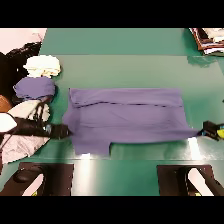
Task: Fold the shirts.
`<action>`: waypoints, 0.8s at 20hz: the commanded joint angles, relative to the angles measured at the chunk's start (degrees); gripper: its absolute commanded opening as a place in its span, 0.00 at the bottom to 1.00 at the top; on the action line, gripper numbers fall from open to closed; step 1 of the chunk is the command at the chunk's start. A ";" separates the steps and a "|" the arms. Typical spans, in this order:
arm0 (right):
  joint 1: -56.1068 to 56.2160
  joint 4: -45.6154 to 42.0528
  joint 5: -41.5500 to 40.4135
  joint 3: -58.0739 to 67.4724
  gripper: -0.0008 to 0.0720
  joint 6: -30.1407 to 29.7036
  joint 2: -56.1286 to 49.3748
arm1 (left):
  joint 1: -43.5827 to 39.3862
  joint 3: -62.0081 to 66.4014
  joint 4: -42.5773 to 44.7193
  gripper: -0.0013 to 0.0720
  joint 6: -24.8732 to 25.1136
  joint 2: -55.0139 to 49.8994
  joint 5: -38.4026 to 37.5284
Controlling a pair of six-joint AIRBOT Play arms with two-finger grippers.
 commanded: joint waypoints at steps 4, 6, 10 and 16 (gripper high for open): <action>12.44 1.57 -7.76 18.93 0.03 5.16 -18.97 | 0.39 15.41 7.63 0.06 -0.35 -20.13 18.49; 14.53 1.62 -8.52 25.14 0.03 6.73 -26.03 | 0.39 19.96 7.08 0.06 1.62 -29.14 19.89; 17.25 1.64 -9.38 35.69 0.03 6.78 -37.09 | 0.39 28.59 6.16 0.06 3.67 -43.41 22.49; 14.75 11.43 -7.45 46.58 0.50 5.60 -46.84 | 0.39 36.52 6.23 0.06 3.63 -48.41 24.94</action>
